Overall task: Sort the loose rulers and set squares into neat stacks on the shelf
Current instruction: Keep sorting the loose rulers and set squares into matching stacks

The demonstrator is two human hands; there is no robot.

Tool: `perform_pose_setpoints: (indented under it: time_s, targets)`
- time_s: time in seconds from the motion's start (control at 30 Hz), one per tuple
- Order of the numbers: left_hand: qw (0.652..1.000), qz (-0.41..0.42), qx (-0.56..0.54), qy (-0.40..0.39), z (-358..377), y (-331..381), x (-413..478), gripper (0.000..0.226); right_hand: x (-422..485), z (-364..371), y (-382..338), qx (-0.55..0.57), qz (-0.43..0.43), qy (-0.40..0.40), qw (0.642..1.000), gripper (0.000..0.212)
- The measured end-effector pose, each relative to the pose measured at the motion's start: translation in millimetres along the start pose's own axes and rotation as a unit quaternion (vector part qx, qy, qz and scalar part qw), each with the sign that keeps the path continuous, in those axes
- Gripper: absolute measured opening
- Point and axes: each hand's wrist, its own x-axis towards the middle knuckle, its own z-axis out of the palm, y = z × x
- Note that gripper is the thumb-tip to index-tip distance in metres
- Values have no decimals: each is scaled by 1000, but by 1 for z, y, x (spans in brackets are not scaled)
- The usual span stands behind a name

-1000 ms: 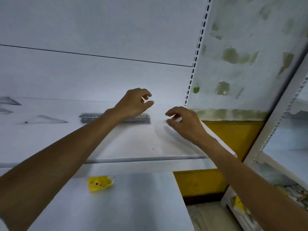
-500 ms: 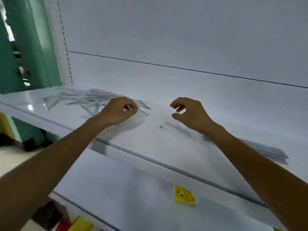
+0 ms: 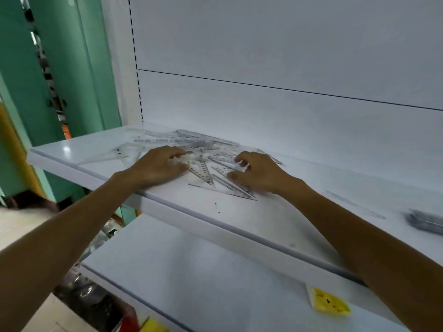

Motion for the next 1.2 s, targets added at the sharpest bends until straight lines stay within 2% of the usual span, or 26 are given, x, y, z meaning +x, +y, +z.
perform_pose_setpoints:
  time_s: [0.13, 0.33, 0.47, 0.63, 0.7, 0.8, 0.9, 0.97, 1.07, 1.13, 1.2]
  targets:
    - [996, 74, 12, -38, 0, -3, 7, 31, 12, 7, -7, -48, 23, -24, 998, 46]
    - [991, 127, 48, -16, -4, 1, 0, 16, 11, 3, -15, -61, 17, -12, 998, 28]
    - [986, 141, 88, -14, -9, -1, -6, 17, 5, 6, -24, -163, -13, 7, 986, 23]
    - [990, 129, 54, -7, -13, -1, -20, 21, -17, 10, -38, -137, -32, 50, 989, 28]
    - [990, 138, 30, -25, -12, -5, -30, 30, -32, 16, -44, -131, -62, 41, 989, 30]
    - [987, 149, 14, -61, -15, -10, -52, 65, -52, 19, -49, -143, -92, 37, 985, 35]
    - [980, 179, 57, -64, -17, -13, -75, 87, -66, 15, -54, -103, -96, 47, 989, 45]
    - [970, 219, 96, -34, -18, -13, -88, 76, -77, 15, -58, -86, -108, 48, 989, 58]
    - [939, 314, 131, 55, -21, -10, -101, 39, -96, 19, -64, -105, -130, 52, 985, 62]
    - [921, 343, 171, 76, -23, -7, -105, 22, -106, 21, -66, -142, -171, 63, 973, 53]
    - [911, 347, 209, 82, -25, -3, -109, 15, -112, 22, -66, -146, -201, 74, 966, 36]
